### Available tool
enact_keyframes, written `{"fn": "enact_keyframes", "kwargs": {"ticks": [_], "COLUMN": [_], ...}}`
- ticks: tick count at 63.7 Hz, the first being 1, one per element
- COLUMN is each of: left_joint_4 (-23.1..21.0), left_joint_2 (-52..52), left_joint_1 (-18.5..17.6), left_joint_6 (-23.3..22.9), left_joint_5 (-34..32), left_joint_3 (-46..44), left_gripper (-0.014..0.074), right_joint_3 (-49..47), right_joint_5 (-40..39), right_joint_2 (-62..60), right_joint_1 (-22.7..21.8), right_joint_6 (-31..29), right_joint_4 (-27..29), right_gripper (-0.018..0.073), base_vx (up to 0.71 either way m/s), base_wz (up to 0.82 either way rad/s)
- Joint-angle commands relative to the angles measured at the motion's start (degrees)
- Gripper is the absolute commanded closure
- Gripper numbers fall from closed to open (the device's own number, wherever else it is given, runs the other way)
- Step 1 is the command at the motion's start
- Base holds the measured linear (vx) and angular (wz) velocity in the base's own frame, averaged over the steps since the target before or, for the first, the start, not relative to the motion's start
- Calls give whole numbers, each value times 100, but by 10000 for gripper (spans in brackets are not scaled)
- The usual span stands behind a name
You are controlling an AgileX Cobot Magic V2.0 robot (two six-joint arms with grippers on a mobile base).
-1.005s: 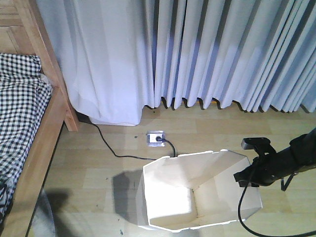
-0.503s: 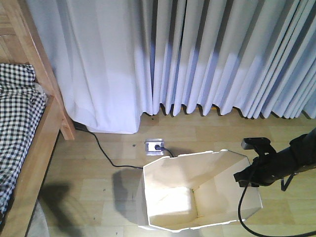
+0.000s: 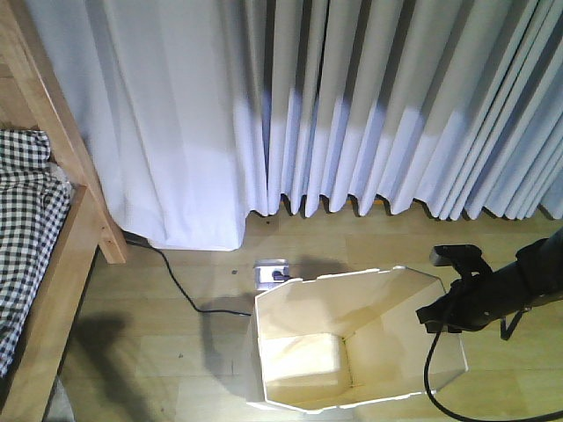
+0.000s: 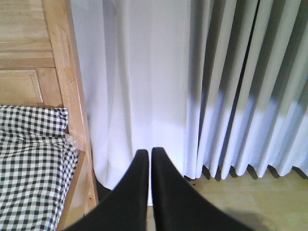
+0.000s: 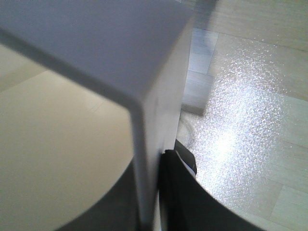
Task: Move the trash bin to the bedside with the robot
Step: 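Drive the held bin up beside the bed frame near the curtains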
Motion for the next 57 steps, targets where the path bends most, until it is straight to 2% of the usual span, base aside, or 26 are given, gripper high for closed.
{"fn": "enact_keyframes", "kwargs": {"ticks": [1, 57], "left_joint_4": [-18, -18], "left_joint_2": [-81, -81], "left_joint_1": [-17, -17], "left_joint_6": [-25, -25], "left_joint_5": [-397, -397], "left_joint_3": [107, 107], "left_gripper": [602, 602], "right_joint_3": [-27, -27], "right_joint_5": [1099, 1099], "right_joint_2": [-380, -380], "right_joint_1": [-9, -9], "right_joint_6": [2, 2], "right_joint_4": [166, 166], "right_gripper": [564, 564], "base_vx": [9, 3], "base_wz": [-3, -1]}}
